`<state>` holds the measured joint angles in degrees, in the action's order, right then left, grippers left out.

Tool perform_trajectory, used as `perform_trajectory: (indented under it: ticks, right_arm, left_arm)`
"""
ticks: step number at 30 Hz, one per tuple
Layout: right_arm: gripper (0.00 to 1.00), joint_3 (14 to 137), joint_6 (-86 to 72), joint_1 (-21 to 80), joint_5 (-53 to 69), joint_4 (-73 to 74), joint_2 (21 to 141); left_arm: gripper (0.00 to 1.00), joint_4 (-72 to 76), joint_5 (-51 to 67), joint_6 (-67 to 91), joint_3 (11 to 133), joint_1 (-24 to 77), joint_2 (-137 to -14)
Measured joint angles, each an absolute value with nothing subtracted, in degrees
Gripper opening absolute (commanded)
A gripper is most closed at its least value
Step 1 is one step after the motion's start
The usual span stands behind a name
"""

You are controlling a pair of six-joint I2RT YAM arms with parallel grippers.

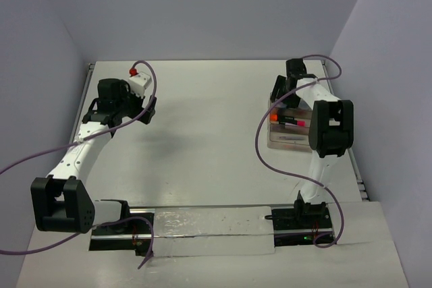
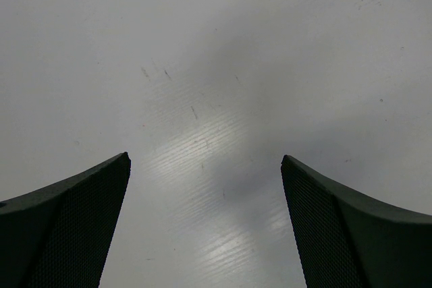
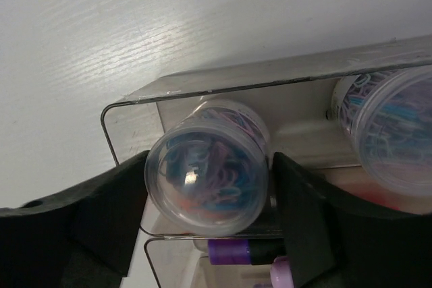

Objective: Sort the stationery into containers
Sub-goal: Place the stationery in the storage box, then reset both arms

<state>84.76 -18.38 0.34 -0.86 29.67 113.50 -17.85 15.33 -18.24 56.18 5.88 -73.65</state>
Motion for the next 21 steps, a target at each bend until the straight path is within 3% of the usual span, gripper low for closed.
perform_trajectory:
  ticks: [1,3,14,21]
  right_arm:
    - [0.92,84.8,-18.3,0.3,-0.8,29.7,113.5]
    - [0.95,85.2,-17.7,0.3,-1.0,30.0,113.5]
    - [0.97,89.0,-16.8,0.3,1.0,31.7,111.8]
    - [0.99,79.4,-17.1,0.3,2.4,26.7,91.8]
  left_arm:
    - [0.99,-17.8,15.4,-18.3,56.2,5.8,-73.6]
    - [0.99,-17.9,15.6,-18.3,56.2,5.8,-73.7]
    - [0.99,-18.2,16.8,-17.7,56.5,5.1,-74.1]
    - [0.99,-17.8,16.9,-14.6,56.8,1.4,-73.4]
